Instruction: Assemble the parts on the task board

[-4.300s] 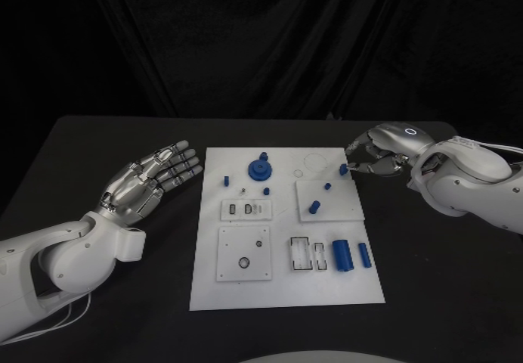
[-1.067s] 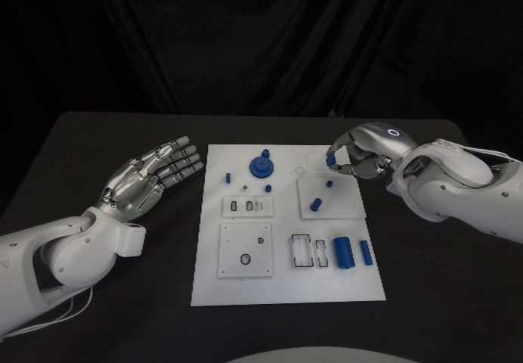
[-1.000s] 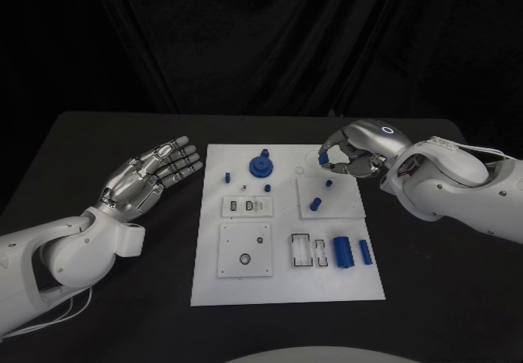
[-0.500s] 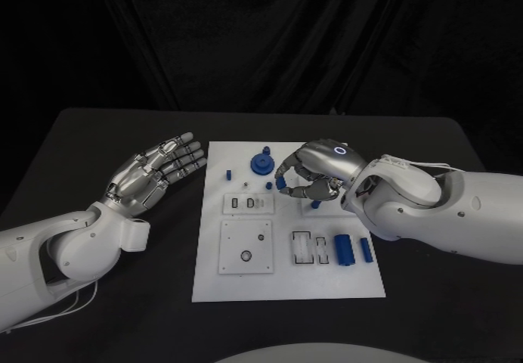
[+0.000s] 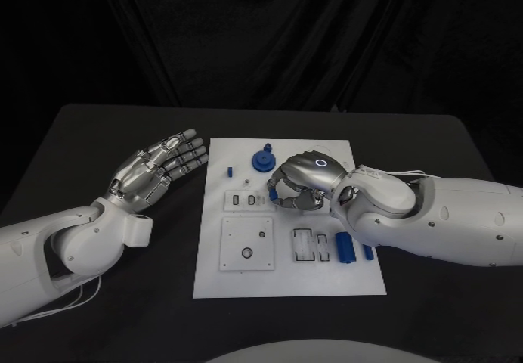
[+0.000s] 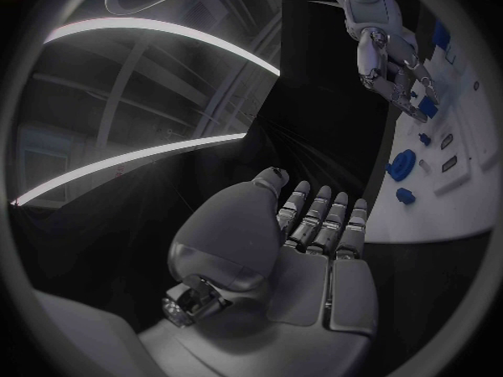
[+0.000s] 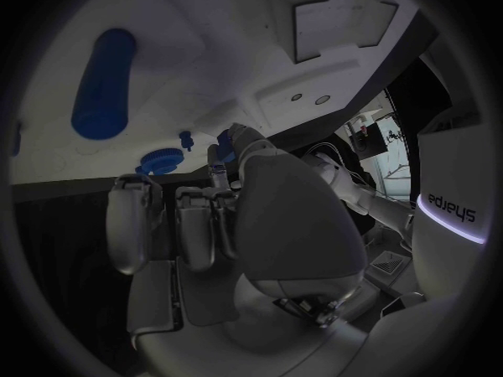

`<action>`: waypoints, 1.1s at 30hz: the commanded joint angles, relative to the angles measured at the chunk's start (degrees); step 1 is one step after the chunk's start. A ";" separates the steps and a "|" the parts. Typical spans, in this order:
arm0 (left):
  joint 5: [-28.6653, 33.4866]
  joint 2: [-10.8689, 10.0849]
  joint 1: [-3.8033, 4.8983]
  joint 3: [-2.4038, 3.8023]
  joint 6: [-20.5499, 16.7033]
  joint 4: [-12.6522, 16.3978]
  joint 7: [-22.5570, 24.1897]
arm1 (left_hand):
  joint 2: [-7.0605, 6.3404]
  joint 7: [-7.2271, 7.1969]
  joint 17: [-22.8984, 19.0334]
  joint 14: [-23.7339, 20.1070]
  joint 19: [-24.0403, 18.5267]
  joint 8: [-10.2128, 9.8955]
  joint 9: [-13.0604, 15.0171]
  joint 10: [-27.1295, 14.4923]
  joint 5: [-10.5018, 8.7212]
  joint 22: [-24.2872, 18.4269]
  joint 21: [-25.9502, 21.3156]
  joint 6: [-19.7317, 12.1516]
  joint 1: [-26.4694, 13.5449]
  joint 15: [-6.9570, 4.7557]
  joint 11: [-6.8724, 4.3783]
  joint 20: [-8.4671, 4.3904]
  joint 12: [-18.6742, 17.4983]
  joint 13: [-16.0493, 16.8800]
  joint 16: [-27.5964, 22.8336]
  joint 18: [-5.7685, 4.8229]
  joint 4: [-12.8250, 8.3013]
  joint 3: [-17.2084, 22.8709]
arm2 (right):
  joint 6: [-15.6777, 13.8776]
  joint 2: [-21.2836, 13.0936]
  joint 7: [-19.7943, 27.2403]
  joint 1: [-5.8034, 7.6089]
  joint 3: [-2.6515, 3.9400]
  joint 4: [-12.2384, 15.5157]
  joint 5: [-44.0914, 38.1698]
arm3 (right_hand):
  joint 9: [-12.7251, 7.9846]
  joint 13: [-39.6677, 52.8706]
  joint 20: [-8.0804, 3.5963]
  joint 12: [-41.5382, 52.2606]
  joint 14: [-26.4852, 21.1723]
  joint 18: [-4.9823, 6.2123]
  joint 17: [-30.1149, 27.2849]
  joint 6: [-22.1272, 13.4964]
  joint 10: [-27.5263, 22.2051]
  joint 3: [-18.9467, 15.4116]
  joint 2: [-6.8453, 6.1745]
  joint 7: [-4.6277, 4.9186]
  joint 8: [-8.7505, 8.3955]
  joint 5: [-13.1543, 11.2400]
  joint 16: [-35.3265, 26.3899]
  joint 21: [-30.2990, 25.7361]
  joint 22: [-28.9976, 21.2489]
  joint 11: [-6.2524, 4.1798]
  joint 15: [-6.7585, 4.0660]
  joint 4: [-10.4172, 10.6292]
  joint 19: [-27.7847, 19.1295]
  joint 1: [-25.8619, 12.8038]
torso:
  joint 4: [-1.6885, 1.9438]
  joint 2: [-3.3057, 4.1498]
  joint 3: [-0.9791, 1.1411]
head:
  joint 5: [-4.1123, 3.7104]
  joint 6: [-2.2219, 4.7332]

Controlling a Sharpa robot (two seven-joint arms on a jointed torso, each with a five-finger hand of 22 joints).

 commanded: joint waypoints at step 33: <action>-0.06 0.53 -0.13 0.03 1.24 -0.65 5.10 | -0.18 0.96 0.09 0.07 -0.38 -0.33 0.02 0.12 -0.17 -0.09 -0.31 -0.12 -0.71 0.35 0.16 -0.01 0.23 0.05 0.30 -1.00 0.00 0.45 | 3.05 2.21 -4.31 -0.76 0.11 -1.76 -2.00 | 2.70 15.06 0.83 0.16 5.50 1.46 13.66 -4.86 6.08 -1.17 -0.69 0.22 -4.84 -8.07 -1.34 -2.91 9.00 1.15 0.94 1.23 -0.93 -3.86 | 0.10 0.01 0.00 | -0.28 -0.92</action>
